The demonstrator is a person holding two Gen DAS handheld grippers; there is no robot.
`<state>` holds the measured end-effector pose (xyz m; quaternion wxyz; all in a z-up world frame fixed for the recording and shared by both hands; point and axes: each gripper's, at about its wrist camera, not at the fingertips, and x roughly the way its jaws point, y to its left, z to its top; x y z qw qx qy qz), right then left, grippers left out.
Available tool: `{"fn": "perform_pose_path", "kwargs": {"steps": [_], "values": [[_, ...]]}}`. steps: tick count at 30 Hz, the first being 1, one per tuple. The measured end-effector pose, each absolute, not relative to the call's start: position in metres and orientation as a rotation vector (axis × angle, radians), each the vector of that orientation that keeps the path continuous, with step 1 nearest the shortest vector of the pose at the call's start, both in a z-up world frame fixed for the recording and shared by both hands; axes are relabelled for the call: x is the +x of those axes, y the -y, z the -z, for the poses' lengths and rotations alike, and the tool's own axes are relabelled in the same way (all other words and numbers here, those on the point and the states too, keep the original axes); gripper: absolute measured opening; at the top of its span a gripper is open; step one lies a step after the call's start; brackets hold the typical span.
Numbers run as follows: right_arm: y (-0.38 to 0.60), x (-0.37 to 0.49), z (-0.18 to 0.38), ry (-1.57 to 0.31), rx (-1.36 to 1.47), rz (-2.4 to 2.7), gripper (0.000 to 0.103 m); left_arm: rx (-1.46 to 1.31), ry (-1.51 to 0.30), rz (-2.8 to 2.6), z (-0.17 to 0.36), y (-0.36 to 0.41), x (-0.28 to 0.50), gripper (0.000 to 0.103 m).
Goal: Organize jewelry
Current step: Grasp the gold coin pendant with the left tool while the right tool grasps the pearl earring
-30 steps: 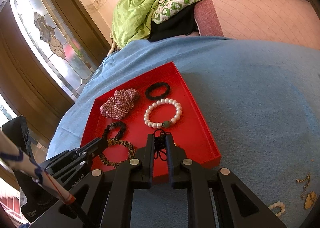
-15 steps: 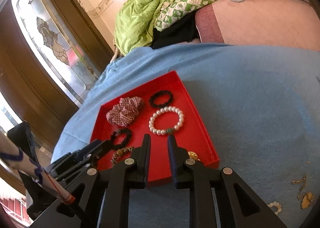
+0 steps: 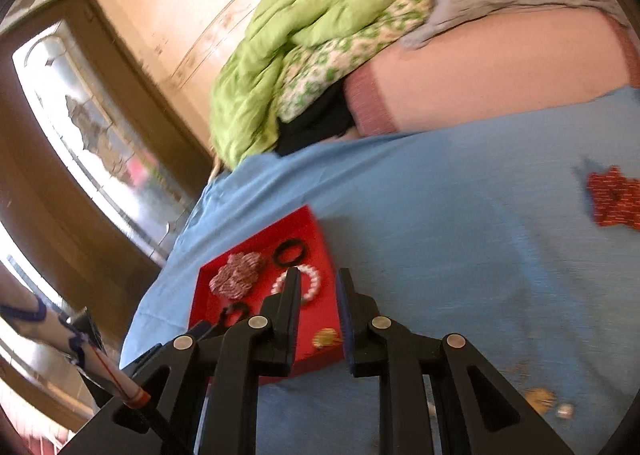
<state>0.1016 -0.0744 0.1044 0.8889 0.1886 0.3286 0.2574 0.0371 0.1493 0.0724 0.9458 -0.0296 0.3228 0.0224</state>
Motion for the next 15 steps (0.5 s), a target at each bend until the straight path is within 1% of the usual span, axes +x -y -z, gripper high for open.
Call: {"fn": "perform_pose_path", "kwargs": {"steps": [6, 11, 15], "values": [[0.121, 0.083, -0.117, -0.671, 0.444, -0.472, 0.019, 0.004, -0.688, 0.14, -0.068, -0.102, 0.033, 0.027], [0.153, 0.064, -0.107, -0.718, 0.464, -0.424, 0.019, -0.016, -0.866, 0.429, -0.044, -0.064, 0.037, 0.027], [0.17, 0.057, -0.094, -0.755, 0.438, -0.39, 0.019, 0.061, -0.93, 0.474, -0.028, -0.037, 0.035, 0.028]]}}
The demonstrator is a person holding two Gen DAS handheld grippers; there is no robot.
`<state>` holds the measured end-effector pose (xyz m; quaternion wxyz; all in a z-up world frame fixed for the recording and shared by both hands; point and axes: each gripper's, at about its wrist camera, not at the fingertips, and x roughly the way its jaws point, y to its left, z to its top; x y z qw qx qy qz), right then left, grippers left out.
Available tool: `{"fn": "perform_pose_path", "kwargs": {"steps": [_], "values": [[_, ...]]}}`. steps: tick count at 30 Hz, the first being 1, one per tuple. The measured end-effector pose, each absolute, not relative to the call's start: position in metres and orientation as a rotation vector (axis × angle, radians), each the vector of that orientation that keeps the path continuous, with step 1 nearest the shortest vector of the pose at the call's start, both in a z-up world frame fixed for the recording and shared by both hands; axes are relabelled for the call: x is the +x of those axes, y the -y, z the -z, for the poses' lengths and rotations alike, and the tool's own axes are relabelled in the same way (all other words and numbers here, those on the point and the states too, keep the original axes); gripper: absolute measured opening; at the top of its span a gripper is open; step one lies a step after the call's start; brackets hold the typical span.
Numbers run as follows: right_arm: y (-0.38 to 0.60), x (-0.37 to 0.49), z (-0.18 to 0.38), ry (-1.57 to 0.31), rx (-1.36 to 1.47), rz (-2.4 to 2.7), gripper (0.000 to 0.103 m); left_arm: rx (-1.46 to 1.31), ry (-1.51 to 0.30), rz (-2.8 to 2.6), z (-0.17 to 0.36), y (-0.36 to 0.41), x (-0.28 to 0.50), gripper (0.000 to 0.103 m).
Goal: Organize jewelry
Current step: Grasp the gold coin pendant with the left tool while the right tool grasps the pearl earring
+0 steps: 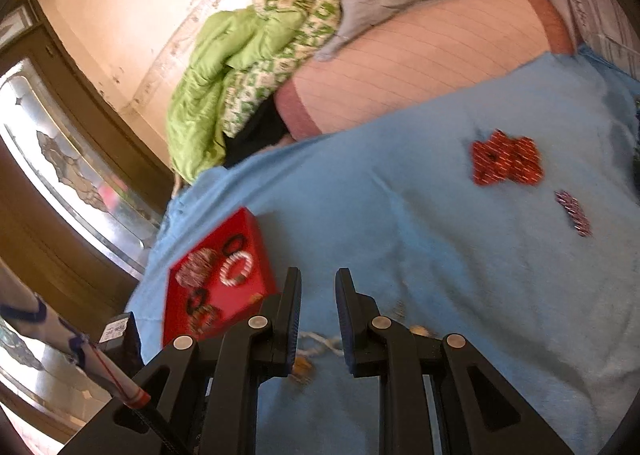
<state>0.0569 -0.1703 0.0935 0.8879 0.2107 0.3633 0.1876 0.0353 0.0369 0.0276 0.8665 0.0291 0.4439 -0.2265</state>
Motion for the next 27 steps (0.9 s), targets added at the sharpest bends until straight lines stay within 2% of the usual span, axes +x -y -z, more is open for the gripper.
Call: {"fn": "perform_pose_path", "kwargs": {"steps": [3, 9, 10, 11, 12, 15, 22, 27], "values": [[0.182, 0.058, -0.086, -0.772, 0.436, -0.371, 0.019, 0.068, -0.947, 0.455, -0.02, -0.024, 0.04, 0.037], [0.196, 0.064, -0.071, -0.818, 0.427, -0.344, 0.019, 0.176, -0.916, 0.37, -0.011, 0.004, 0.047, 0.037], [0.197, 0.065, -0.066, -0.836, 0.418, -0.338, 0.019, 0.186, -0.907, 0.362, -0.011, 0.005, 0.046, 0.035], [0.199, 0.067, -0.061, -0.855, 0.412, -0.326, 0.019, 0.19, -0.903, 0.367, -0.012, 0.006, 0.046, 0.019], [0.201, 0.069, -0.057, -0.871, 0.411, -0.318, 0.019, 0.189, -0.905, 0.383, -0.013, 0.007, 0.045, 0.018], [0.207, 0.072, -0.042, -0.92, 0.403, -0.304, 0.019, 0.171, -0.878, 0.406, -0.02, 0.005, 0.044, 0.018], [0.207, 0.07, -0.024, -0.982, 0.364, -0.339, 0.019, 0.047, -0.663, 0.388, -0.067, -0.037, 0.033, 0.018], [0.192, 0.065, -0.013, -0.998, 0.232, -0.338, 0.019, 0.002, -0.636, 0.336, -0.076, -0.054, 0.036, 0.018]]}}
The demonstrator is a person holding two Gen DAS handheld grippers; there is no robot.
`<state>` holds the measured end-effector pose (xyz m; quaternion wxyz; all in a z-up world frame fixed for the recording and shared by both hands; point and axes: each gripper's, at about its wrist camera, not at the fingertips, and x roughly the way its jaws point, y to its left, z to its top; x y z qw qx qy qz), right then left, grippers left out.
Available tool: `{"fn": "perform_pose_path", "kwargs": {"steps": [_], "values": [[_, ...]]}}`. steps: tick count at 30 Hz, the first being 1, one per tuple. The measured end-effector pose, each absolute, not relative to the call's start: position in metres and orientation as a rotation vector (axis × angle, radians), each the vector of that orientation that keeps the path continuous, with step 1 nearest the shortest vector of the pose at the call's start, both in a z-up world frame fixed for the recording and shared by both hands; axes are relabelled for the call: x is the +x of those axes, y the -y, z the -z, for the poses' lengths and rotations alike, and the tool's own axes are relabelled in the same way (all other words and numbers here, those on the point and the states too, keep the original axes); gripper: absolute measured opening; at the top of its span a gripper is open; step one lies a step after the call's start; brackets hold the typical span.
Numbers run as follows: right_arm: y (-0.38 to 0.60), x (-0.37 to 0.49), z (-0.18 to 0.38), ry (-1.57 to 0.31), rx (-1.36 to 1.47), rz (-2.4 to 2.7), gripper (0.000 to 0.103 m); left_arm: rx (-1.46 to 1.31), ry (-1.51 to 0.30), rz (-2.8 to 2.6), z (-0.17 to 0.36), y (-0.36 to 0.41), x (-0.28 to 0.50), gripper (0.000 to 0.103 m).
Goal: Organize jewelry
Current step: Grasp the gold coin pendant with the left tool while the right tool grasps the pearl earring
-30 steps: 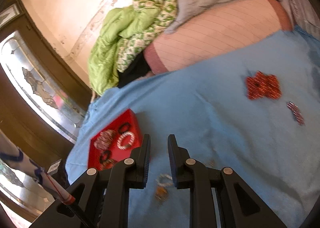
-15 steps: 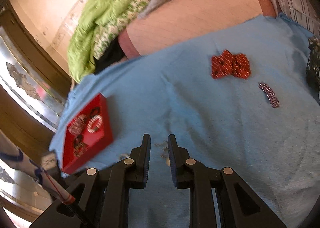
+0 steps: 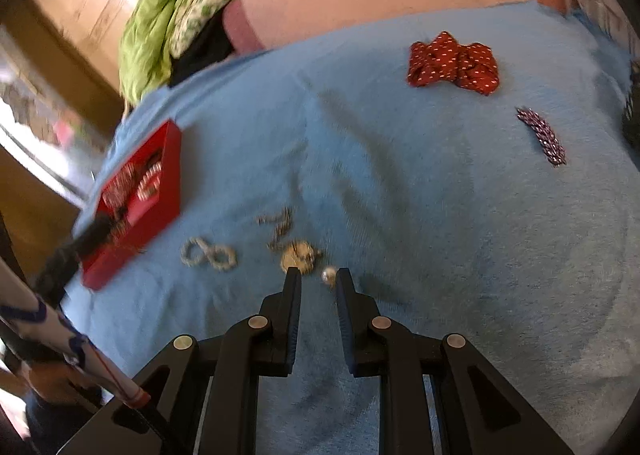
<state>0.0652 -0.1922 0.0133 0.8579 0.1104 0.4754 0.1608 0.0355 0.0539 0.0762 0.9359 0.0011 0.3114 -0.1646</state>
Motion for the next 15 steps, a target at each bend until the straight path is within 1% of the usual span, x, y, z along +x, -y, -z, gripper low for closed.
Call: {"fn": "perform_pose_path", "kwargs": {"steps": [5, 7, 8, 9, 12, 15], "values": [[0.179, 0.071, -0.006, -1.0, 0.114, -0.32, 0.019, 0.013, -0.649, 0.348, -0.075, -0.055, 0.038, 0.018], [0.168, 0.07, -0.006, -0.992, 0.019, -0.307, 0.019, 0.021, -0.655, 0.35, -0.073, -0.054, 0.037, 0.018], [0.162, 0.07, -0.006, -0.989, -0.038, -0.298, 0.018, 0.025, -0.655, 0.348, -0.072, -0.053, 0.036, 0.018], [0.156, 0.068, -0.007, -0.981, -0.087, -0.282, 0.014, 0.028, -0.652, 0.345, -0.072, -0.054, 0.036, 0.018], [0.157, 0.067, -0.013, -0.966, -0.075, -0.287, 0.013, 0.024, -0.645, 0.341, -0.074, -0.054, 0.034, 0.018], [0.164, 0.062, -0.036, -0.89, -0.015, -0.305, 0.013, 0.014, -0.625, 0.33, -0.078, -0.058, 0.033, 0.018]]}}
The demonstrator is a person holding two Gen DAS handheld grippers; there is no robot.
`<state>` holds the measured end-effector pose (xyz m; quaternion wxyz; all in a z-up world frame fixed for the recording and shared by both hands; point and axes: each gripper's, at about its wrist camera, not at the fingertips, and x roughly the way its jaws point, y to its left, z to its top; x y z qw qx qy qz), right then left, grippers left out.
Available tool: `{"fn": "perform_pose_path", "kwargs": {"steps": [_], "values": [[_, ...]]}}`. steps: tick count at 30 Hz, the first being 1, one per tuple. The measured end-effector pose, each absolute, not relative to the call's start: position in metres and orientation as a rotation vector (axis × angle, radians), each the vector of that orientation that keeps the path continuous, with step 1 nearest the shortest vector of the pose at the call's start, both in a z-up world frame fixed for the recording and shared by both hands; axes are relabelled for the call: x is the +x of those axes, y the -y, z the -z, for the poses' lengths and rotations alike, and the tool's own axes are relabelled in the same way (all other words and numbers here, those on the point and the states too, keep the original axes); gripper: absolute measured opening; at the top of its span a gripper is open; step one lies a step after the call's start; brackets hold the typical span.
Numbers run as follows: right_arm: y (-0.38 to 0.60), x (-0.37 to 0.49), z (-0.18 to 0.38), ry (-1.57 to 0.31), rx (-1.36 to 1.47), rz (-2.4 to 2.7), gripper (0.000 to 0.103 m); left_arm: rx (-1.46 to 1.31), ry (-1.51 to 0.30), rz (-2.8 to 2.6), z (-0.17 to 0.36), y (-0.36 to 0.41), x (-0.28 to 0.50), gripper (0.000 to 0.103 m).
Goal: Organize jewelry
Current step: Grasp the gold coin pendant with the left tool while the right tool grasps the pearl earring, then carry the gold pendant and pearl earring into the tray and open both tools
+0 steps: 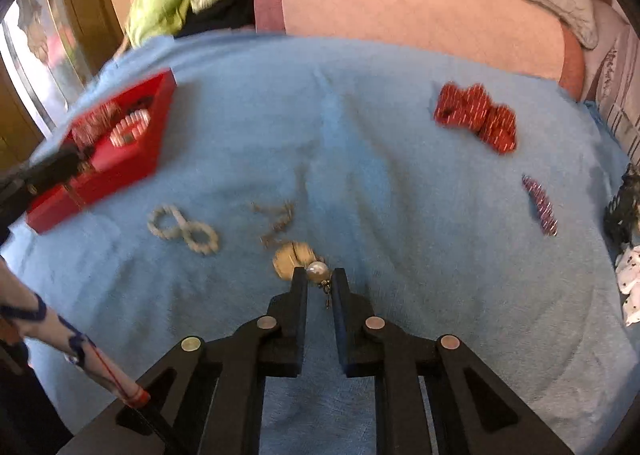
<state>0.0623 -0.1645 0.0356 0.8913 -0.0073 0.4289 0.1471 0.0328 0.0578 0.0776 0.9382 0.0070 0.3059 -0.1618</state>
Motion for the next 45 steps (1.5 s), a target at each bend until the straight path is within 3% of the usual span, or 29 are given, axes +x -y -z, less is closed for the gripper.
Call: {"fn": "perform_pose_path", "kwargs": {"steps": [7, 21, 34, 45], "values": [[0.168, 0.046, -0.086, -0.671, 0.127, -0.396, 0.013, 0.001, -0.603, 0.298, -0.083, -0.067, 0.03, 0.018], [0.11, 0.054, -0.083, -0.692, 0.164, -0.515, 0.013, -0.038, -0.591, 0.232, -0.09, -0.101, 0.029, 0.018], [0.052, 0.054, -0.095, -0.685, 0.189, -0.617, 0.013, -0.227, -0.548, 0.058, -0.1, -0.206, 0.038, 0.018], [-0.022, 0.081, -0.087, -0.793, 0.211, -0.715, 0.013, -0.351, -0.668, -0.036, -0.073, -0.261, 0.05, 0.018]]}}
